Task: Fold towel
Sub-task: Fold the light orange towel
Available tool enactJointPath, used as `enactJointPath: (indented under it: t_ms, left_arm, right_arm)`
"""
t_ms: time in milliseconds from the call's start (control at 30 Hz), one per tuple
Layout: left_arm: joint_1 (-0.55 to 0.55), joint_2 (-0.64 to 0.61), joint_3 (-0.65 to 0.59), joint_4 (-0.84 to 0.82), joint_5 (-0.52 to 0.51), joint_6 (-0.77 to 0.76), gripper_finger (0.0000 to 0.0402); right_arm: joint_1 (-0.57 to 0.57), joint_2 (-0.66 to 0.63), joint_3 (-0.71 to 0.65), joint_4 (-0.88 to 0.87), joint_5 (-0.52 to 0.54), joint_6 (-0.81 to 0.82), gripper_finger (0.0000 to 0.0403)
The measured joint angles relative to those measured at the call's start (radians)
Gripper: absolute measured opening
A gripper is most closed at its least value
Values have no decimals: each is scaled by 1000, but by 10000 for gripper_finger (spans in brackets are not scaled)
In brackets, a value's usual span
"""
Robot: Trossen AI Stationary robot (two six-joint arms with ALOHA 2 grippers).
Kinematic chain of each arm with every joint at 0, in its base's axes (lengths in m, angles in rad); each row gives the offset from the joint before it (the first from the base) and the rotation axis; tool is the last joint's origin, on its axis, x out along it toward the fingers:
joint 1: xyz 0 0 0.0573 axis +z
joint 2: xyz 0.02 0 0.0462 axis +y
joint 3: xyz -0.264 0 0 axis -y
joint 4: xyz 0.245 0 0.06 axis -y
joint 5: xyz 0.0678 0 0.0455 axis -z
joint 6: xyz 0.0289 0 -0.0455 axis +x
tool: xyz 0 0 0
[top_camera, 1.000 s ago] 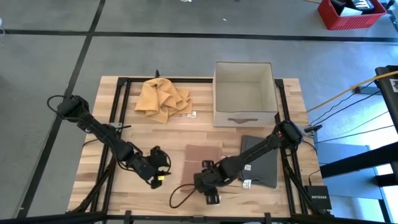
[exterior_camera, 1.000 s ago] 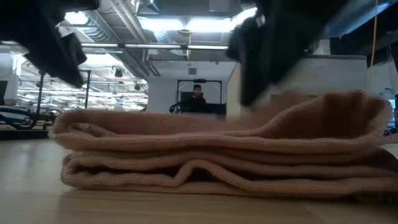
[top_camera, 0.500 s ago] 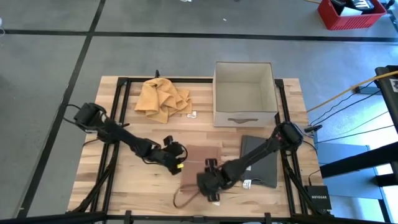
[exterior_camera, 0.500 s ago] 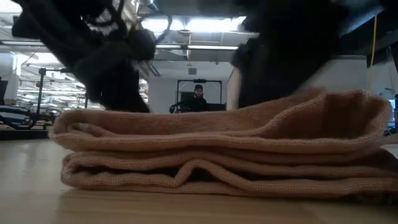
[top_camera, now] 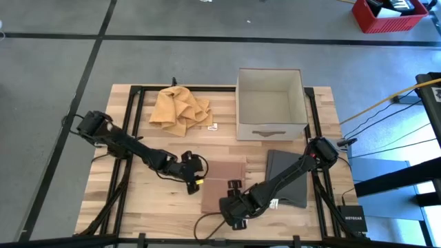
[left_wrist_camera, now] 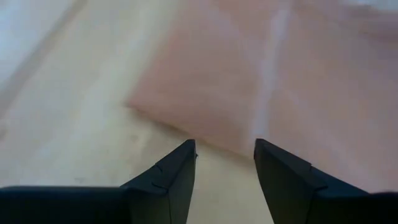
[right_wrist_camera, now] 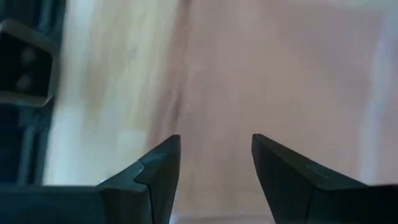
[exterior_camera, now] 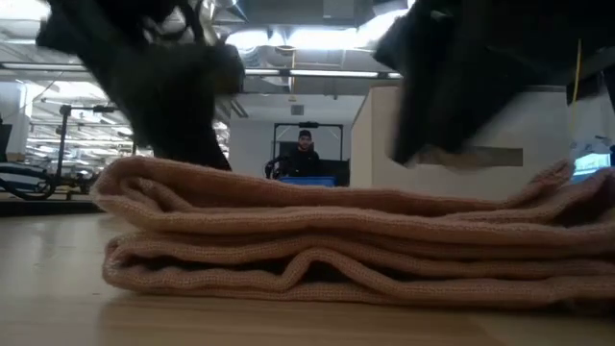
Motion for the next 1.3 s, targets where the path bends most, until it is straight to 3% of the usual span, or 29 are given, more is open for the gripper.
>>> enactJointPath:
  t_ms: [100,233,400,567,933,1300]
  left_arm:
    - [-31,-92,24,-102,54,-20,156]
    - [-79,-192,26,-210,54,-16,156]
    - [-126,-230,26,-277,-32,-48,156]
    - [-139,-231,25,-275,-36,-44,156]
    - [-139,-231,25,-310,-37,-92,156]
    - [-169,-230,25,-374,-43,-130,156]
  right_arm:
    - [-3,-2,40,-34,48,-51,202]
    - [-24,10,18,81,252,-131,202]
    - [-107,63,-50,166,127,-107,202]
    - [-141,70,-89,136,15,-82,202]
    - [-143,53,-94,-196,61,-139,202]
    - [-136,37,-97,-482,16,-19,202]
